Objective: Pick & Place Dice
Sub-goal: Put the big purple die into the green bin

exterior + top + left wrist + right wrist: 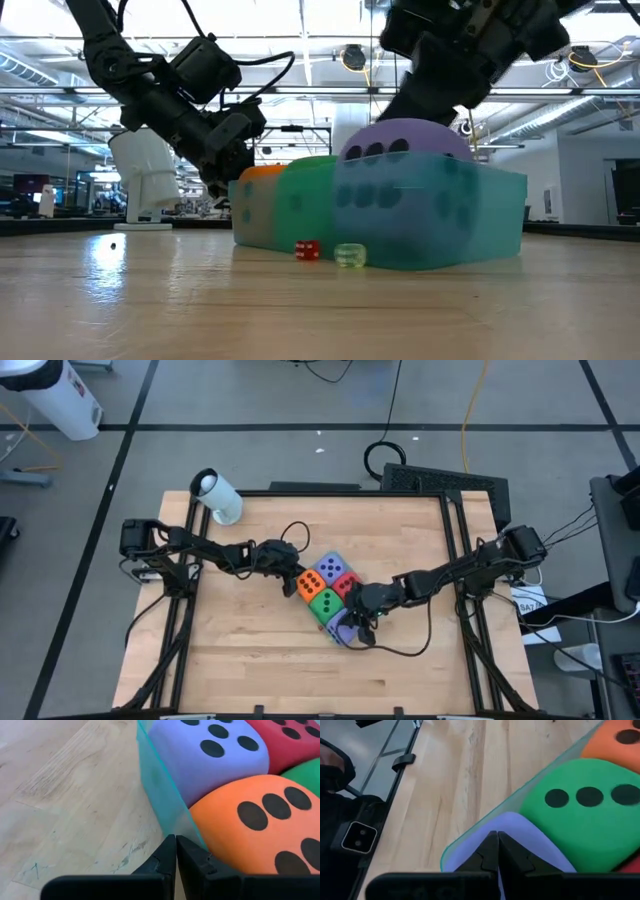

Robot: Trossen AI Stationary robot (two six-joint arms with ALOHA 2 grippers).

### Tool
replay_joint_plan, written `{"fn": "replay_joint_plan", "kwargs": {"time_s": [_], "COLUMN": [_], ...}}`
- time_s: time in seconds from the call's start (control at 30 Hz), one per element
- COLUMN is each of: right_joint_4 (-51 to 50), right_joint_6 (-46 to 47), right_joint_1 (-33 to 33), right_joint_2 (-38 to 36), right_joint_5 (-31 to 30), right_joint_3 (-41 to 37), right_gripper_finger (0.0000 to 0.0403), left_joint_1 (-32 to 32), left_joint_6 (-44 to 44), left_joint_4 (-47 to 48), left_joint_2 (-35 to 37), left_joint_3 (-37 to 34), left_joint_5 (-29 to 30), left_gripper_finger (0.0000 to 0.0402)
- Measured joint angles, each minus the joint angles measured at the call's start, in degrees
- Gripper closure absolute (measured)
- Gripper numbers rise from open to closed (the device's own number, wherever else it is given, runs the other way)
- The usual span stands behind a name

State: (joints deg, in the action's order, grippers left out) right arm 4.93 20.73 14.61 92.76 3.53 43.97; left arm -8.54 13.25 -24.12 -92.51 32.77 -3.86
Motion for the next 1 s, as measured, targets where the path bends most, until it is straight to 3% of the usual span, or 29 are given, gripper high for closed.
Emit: {"fn": "replay_joint_plan", "kwargs": {"time_s": [0.8,1.0], "right_joint_4": [-5.08,-0.14], "right_joint_6": [0.86,-1.41], "right_joint_1": [-1.57,-0.6], "right_joint_2": [2.43,-2.47], "right_joint_5": [-2.54,-3.15], "right_joint_3": [2.77,2.47], "right_gripper_finger": [0.0402,0.0403], "left_joint_1": [0.52,0.57], "left_joint_6": [1.71,1.66], "left_joint_4": [-2.42,-2.03], "left_joint_2": [0.0,0.0], "left_joint_3": [0.09,0.13], "left_joint_5": [2.03,1.74], "left_gripper_finger": [0.0378,0.0378]}}
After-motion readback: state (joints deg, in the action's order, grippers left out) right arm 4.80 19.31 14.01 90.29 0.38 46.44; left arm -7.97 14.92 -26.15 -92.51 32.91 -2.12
